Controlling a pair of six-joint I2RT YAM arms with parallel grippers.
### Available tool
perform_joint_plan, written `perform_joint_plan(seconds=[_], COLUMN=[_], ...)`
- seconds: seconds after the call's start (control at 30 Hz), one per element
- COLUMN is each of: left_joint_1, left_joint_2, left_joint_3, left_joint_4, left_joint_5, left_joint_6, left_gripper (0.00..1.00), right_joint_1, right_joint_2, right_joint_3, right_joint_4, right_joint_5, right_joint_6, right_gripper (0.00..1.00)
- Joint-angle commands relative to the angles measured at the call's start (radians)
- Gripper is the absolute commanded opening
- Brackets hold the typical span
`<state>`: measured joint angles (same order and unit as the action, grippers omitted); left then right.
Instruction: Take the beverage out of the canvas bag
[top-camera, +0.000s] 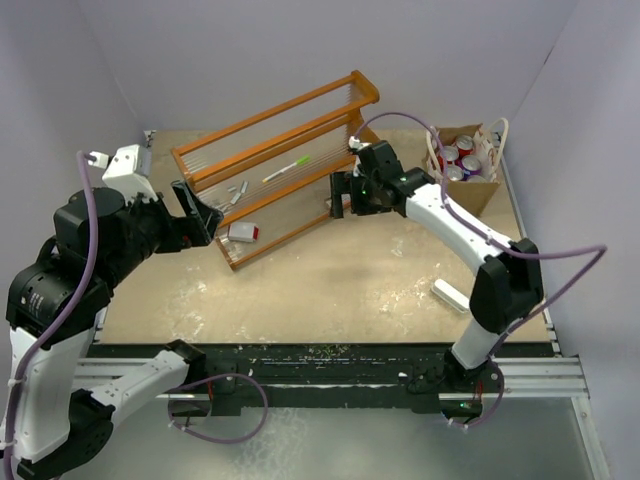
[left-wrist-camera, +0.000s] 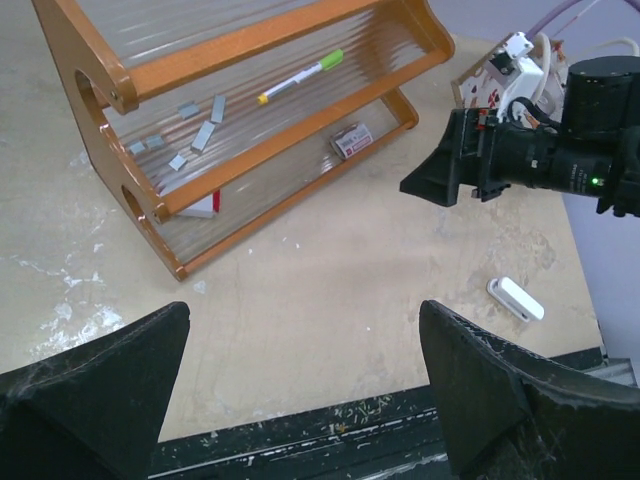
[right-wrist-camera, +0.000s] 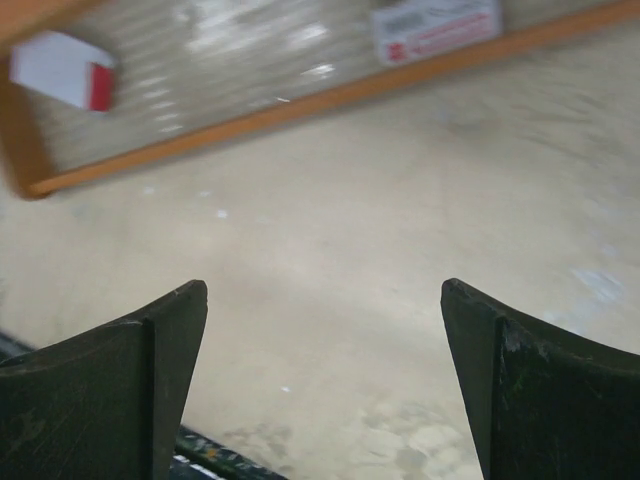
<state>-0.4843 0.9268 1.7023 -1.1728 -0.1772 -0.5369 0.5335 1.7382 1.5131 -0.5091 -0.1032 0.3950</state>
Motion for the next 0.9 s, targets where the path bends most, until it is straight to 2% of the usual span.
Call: perform_joint_plan(seconds=[0.0, 0.1, 0.2, 0.43, 0.63, 0.87], left_joint_1=[0.006, 0.006, 0.006, 0.006, 0.006, 0.006], left_joint_2=[-0.024, 0.021, 0.067, 0.068, 0.078, 0.082], left_joint_3=[-0.013, 0.063, 0.118, 0.113, 0.148, 0.137], left_joint_4=[0.026, -0.009, -0.029, -0.011, -0.051, -0.051], left_joint_5=[0.042, 0.059, 0.059, 0.094, 0.087, 0.082], left_joint_6=[0.015, 0.058, 0.113, 0.123, 0.135, 0.138], left_gripper=[0.99, 0.99, 0.99, 0.99, 0.99, 0.99], right_joint_1=[-0.017, -0.043, -0.100, -0.300, -0.312, -0.340], right_joint_2=[-0.104, -0.136, -0.145, -0.092, -0.056, 0.062], right_joint_3=[-0.084, -0.062, -0.031, 0.078, 0.103, 0.200], right_joint_4=[-0.108, -0.180, -0.184, -0.144, -0.037, -0.052], right_joint_5=[0.344, 0.582, 0.679, 0.661, 0.589, 0.653], right_joint_6=[-0.093, -0.109, -0.155, -0.278, -0.444, -0.493], right_gripper=[1.00, 1.00, 1.00, 0.99, 0.98, 0.94])
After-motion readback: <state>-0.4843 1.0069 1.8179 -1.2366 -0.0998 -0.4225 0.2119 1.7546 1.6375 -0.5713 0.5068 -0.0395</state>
